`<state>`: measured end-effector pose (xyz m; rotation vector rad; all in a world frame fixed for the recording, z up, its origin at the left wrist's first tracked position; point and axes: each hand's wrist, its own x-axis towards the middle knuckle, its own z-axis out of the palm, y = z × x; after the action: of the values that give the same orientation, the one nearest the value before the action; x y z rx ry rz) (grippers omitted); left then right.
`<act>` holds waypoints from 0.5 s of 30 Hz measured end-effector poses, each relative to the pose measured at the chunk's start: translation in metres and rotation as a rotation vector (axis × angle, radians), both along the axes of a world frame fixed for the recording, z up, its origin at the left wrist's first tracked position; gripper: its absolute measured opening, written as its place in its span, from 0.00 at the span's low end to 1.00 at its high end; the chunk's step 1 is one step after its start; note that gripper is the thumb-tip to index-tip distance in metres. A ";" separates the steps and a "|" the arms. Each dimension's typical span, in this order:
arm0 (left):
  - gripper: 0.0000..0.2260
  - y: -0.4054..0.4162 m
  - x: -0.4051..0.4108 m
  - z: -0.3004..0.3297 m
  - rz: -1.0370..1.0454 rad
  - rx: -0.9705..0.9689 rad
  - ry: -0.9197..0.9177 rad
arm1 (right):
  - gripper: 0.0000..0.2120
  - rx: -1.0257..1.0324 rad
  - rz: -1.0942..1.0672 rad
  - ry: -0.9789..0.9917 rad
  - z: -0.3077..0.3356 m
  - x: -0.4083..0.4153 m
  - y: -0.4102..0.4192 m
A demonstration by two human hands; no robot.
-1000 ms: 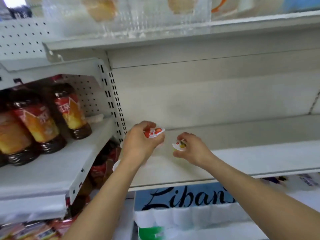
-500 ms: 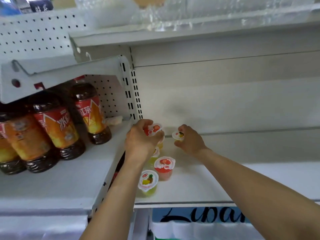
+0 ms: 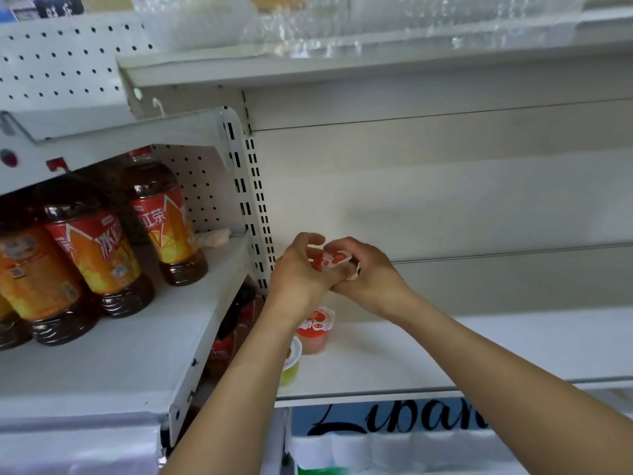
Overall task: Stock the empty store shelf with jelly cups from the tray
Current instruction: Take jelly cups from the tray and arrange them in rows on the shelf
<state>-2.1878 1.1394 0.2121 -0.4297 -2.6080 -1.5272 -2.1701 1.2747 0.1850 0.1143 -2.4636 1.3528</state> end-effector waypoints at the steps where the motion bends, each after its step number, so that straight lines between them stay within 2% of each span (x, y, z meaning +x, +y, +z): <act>1: 0.25 -0.002 0.003 0.000 -0.026 -0.012 0.002 | 0.24 -0.023 -0.024 0.004 -0.002 0.001 0.002; 2: 0.24 -0.007 0.006 -0.002 -0.037 -0.077 0.035 | 0.23 -0.044 -0.046 -0.006 -0.007 0.003 0.005; 4: 0.23 -0.020 0.015 -0.008 -0.008 -0.386 0.187 | 0.24 -0.066 -0.079 -0.057 -0.020 0.009 0.012; 6: 0.23 -0.030 0.025 -0.014 -0.011 -0.655 0.310 | 0.25 -0.025 -0.090 -0.126 -0.035 0.011 0.015; 7: 0.23 -0.032 0.028 -0.017 -0.038 -0.724 0.321 | 0.26 0.015 -0.092 -0.153 -0.042 0.011 0.015; 15: 0.14 -0.034 0.030 -0.022 -0.074 -0.828 0.382 | 0.29 -0.015 -0.064 -0.213 -0.051 -0.009 -0.001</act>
<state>-2.1583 1.1053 0.1904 -0.7770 -2.7777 -0.2424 -2.1788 1.2733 0.1337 -0.1170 -2.6040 1.4212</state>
